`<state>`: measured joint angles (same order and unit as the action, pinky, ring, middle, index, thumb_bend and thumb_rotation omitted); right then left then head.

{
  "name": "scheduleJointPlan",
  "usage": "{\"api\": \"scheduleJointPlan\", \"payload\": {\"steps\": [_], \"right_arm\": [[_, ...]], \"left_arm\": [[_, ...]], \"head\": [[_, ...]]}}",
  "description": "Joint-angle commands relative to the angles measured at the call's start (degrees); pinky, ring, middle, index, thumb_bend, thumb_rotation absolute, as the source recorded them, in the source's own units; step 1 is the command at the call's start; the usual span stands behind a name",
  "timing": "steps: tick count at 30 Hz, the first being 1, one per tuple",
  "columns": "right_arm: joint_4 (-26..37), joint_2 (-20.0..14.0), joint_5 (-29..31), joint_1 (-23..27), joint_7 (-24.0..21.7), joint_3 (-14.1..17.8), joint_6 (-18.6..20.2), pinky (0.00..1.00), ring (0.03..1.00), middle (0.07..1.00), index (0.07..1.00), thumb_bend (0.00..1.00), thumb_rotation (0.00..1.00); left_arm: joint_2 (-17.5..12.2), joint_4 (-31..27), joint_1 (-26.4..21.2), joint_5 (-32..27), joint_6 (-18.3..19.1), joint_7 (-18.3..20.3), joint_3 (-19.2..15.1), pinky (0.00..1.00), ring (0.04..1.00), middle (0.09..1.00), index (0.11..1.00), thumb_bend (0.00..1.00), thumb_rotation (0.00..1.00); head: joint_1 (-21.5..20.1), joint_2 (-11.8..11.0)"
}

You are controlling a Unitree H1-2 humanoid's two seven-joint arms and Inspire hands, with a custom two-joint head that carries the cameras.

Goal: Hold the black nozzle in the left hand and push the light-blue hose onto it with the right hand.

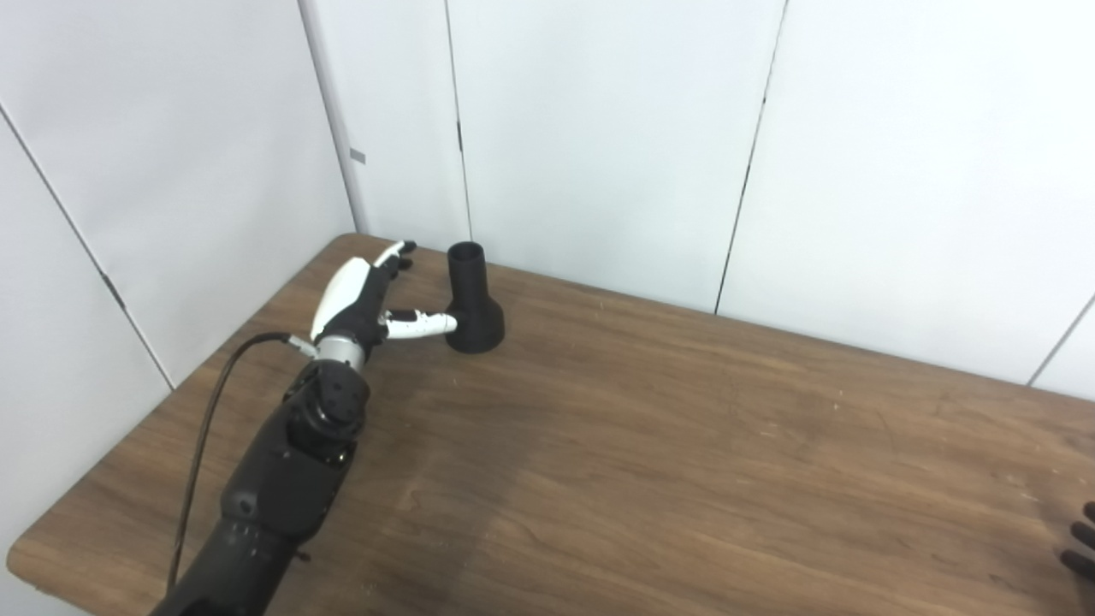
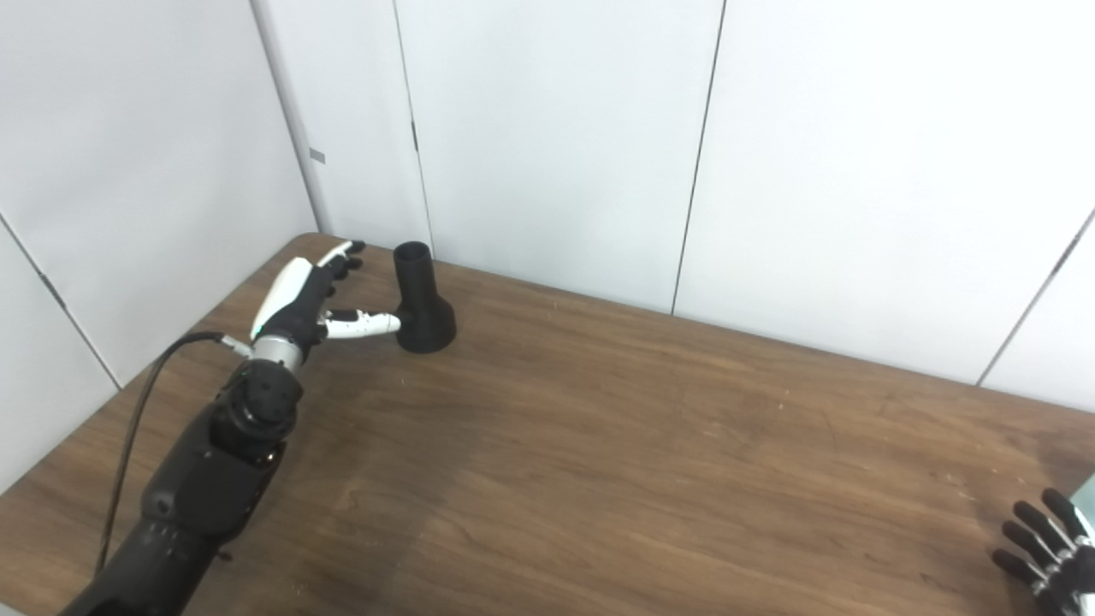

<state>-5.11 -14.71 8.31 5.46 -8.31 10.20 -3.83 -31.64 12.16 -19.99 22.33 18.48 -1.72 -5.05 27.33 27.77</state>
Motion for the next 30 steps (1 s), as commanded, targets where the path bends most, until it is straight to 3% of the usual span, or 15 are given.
{"api": "scheduleJointPlan", "payload": {"steps": [1,5,7,11,17,22,30], "right_arm": [[-2.18,0.01,-0.29,-1.29,-0.09,-0.40,-1.82,0.76,0.854,0.870,0.919,0.56,1.00],[-2.77,0.07,-0.76,-1.29,0.06,-0.45,-2.31,0.74,0.840,0.848,0.913,0.57,1.00],[-2.93,0.08,-0.78,-1.30,-0.01,-0.46,-2.54,0.73,0.824,0.830,0.911,0.57,1.00],[-2.34,0.12,-1.00,-1.66,0.10,-0.56,-2.51,0.72,0.812,0.817,0.908,0.58,0.99],[-2.23,0.08,-1.59,-1.82,0.15,-0.85,-2.96,0.71,0.803,0.808,0.899,0.59,0.98],[-2.74,-0.16,-1.72,-1.80,-0.04,-0.85,-3.40,0.71,0.798,0.800,0.893,0.59,0.96],[-2.91,-0.11,-1.77,-1.69,0.09,-0.82,-2.79,0.70,0.791,0.779,0.886,0.59,0.93]], "left_arm": [[-3.45,0.88,-3.66,0.63,-3.58,-0.02,0.31,0.85,0.900,0.889,0.885,0.84,0.38],[-4.48,3.77,-5.13,0.63,-5.03,1.02,1.90,0.86,0.910,0.895,0.894,0.87,0.41],[-4.80,4.58,-5.61,1.10,-5.12,1.30,2.73,0.91,0.924,0.899,0.899,0.87,0.41],[-5.39,5.42,-6.82,2.17,-2.75,3.41,4.91,0.99,0.963,0.924,0.907,0.92,0.46],[-4.73,6.57,-9.31,-0.62,1.47,6.87,4.62,1.00,0.988,0.956,0.915,0.93,0.47],[-4.10,8.14,-9.90,-1.97,1.26,7.87,5.05,1.00,1.000,0.980,0.921,0.93,0.45],[-5.48,10.83,-11.80,0.44,0.26,10.62,9.96,1.00,1.000,1.000,0.963,1.00,0.42]], "head": [[-0.10,0.01],[-0.22,0.14],[-0.30,0.19],[-0.52,0.29],[-1.09,0.58],[-1.24,0.59],[-1.84,0.76]]}}
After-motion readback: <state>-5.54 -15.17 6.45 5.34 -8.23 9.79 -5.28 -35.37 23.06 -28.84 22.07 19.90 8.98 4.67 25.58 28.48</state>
